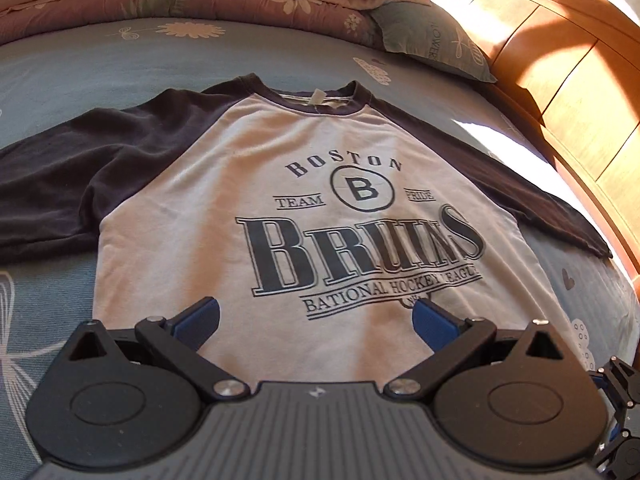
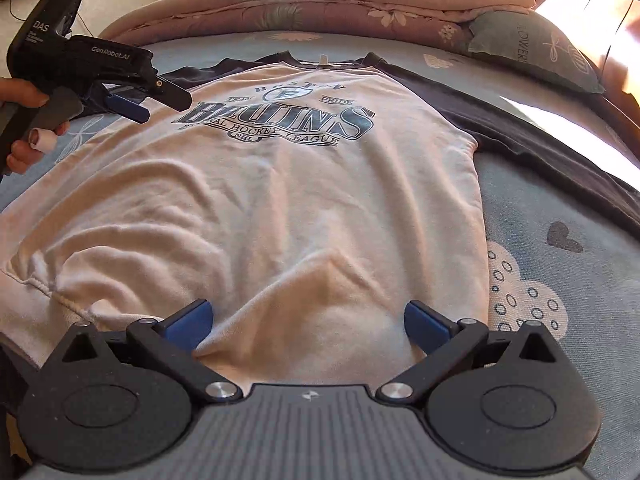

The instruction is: Fold clothes

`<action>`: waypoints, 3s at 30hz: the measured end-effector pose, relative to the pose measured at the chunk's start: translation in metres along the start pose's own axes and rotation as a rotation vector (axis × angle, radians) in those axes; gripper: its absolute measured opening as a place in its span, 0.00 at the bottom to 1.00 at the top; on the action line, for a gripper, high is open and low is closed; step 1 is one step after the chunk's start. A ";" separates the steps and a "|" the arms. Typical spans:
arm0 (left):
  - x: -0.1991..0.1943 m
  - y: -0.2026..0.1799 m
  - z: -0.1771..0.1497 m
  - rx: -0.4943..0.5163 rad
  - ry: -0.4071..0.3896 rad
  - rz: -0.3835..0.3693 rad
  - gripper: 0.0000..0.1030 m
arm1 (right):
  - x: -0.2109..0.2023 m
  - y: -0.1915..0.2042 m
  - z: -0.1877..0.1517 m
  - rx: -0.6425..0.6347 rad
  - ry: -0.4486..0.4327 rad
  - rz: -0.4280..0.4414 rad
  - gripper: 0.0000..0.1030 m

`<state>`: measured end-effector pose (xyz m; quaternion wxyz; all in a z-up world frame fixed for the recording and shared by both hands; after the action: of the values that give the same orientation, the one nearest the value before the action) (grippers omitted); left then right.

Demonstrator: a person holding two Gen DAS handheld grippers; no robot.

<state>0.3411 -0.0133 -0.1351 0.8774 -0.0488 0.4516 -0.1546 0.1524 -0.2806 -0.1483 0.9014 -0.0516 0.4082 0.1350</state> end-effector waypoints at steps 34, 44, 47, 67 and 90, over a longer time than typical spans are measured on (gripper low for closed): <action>-0.073 -0.063 -0.093 0.269 0.154 -0.118 0.98 | -0.017 0.008 -0.003 -0.003 0.002 -0.047 1.00; -0.119 -0.046 -0.175 0.193 0.198 -0.123 0.99 | -0.015 0.012 -0.016 0.054 0.011 -0.062 1.00; -0.125 -0.043 -0.181 0.197 0.187 -0.126 0.99 | -0.015 0.014 -0.019 0.065 -0.028 -0.088 1.00; -0.131 -0.061 -0.189 0.132 0.157 -0.276 0.99 | -0.036 0.031 -0.041 0.086 -0.073 -0.057 1.00; 0.031 -0.267 0.041 0.224 0.221 -0.486 0.99 | -0.026 0.014 -0.025 0.219 -0.129 0.015 1.00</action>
<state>0.3303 -0.2779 -0.0756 0.7599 -0.0411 0.4998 -0.4136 0.1145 -0.2774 -0.1451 0.9251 0.0589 0.3618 0.0994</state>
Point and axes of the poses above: each gripper's, at about its wrist camera, not at the fingertips, and x roughly the way its jaws point, y to its left, z to its top, the point moved 5 cm from there along x, roughly the way its jaws point, and after that the axes turned 2 degrees about y, right-handed, at the moved point
